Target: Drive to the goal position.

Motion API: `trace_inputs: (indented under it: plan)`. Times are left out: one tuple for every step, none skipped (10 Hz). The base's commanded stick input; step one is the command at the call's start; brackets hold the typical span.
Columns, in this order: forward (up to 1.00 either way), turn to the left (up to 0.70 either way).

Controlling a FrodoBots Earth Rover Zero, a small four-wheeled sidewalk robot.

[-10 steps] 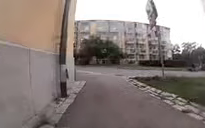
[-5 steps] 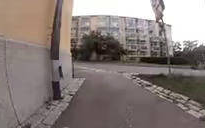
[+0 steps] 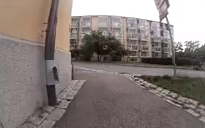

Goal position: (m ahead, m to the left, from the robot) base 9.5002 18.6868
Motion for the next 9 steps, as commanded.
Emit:
trace_inputs:
  plan:
    - [0.7,0.0]
    - [0.7,0.0]
    - [0.7,0.0]
    - [0.7,0.0]
    - [0.7,-0.33]
    - [0.7,-0.34]
    - [0.7,-0.35]
    - [0.7,-0.14]
    - [0.7,0.0]
